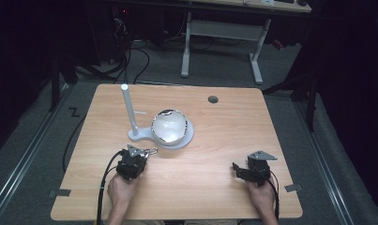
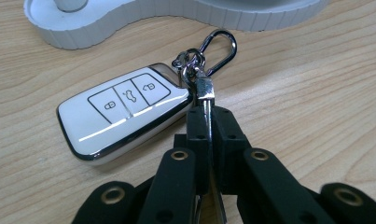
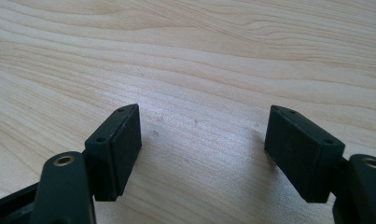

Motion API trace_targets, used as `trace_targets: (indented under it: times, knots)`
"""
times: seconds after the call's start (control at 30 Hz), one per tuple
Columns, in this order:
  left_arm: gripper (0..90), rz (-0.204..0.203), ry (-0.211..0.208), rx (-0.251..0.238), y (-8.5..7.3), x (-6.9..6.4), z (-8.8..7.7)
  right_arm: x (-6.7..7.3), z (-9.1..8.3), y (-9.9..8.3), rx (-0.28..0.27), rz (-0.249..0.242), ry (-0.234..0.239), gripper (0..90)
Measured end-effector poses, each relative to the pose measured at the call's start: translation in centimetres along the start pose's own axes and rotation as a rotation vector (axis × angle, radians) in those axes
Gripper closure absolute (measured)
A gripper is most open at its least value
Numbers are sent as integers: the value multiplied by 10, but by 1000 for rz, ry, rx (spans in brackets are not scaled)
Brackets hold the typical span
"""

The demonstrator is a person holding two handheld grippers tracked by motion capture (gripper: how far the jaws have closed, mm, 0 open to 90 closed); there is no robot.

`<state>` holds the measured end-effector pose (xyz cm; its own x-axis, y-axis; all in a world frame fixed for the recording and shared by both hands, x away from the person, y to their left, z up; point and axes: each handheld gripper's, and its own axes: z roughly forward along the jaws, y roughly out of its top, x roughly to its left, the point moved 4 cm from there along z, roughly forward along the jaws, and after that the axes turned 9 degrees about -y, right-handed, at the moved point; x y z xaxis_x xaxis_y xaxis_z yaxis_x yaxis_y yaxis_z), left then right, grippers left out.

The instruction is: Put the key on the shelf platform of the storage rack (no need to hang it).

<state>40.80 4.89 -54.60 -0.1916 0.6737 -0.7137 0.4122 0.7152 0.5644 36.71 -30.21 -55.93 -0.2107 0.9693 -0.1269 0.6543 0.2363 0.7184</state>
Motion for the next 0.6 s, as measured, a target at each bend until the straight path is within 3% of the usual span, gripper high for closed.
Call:
trace_targets:
  times: [0.07,0.4,0.6]
  knots:
    - [869,0,-11,-3,1,1,-2,0,0,0,0,0,0,275]
    - [869,-87,-80,-5,21,-1,-24,0,0,0,0,0,0,275]
    - [870,-100,-121,-22,31,-6,-41,0,0,0,0,0,0,275]
